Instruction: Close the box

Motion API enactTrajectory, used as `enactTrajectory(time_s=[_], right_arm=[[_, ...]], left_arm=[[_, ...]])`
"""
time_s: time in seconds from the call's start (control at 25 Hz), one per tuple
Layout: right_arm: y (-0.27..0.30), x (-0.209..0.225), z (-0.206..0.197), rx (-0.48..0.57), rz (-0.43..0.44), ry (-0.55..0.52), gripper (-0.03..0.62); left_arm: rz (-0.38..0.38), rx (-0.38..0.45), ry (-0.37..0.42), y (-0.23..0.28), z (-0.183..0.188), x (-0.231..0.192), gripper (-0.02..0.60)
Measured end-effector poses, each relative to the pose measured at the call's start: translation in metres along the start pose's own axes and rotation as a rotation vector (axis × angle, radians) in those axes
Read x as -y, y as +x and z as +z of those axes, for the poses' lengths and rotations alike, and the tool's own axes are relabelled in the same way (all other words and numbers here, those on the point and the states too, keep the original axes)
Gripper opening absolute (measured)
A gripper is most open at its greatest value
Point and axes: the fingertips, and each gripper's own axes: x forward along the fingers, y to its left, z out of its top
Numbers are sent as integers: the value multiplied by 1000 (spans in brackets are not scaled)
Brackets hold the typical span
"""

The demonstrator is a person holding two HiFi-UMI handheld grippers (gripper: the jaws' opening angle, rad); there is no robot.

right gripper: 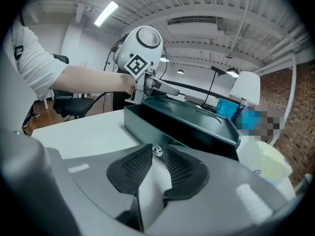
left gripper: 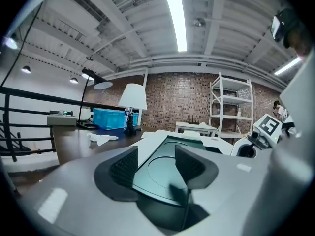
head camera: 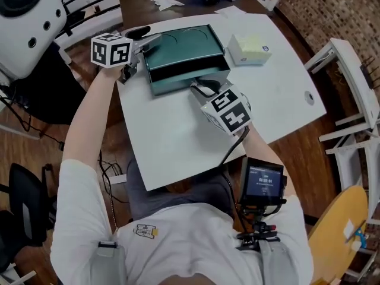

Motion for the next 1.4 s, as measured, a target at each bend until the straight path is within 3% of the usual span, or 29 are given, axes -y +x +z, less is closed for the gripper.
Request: enactTrajectory(time_s=[0.44, 0.68, 0.8, 0.88, 0.92, 1.0, 1.16, 1.28, 1.4], right_arm=[[31, 32, 33, 54, -11, 20, 71], [2, 30, 30, 115, -20, 56, 68], [-43, 14, 11, 177, 14, 116, 33], [-70, 3, -6, 203, 44, 172, 14], [-81, -3, -14, 207, 53, 191, 8], [-99, -14, -27, 212, 66, 214, 1], [-111, -32, -42, 231, 88, 248, 0], [-107, -38, -50, 236, 95, 266, 0], [-104, -39, -50, 252, 93, 273, -2]], left_arm=[[3, -2, 1, 0, -4, 3, 221], [29, 36, -55, -18, -6, 4, 221], [33, 151, -56, -64, -4, 45, 177], [-26, 226, -64, -94, -7, 100, 99], [-59, 256, -79, -107, -9, 129, 27], [-108, 280, -128, -125, -18, 182, -2], [-125, 199, -143, -129, -53, 241, -2], [-111, 142, -154, -122, -76, 250, -2], [-88, 96, -90, -117, -83, 253, -2]])
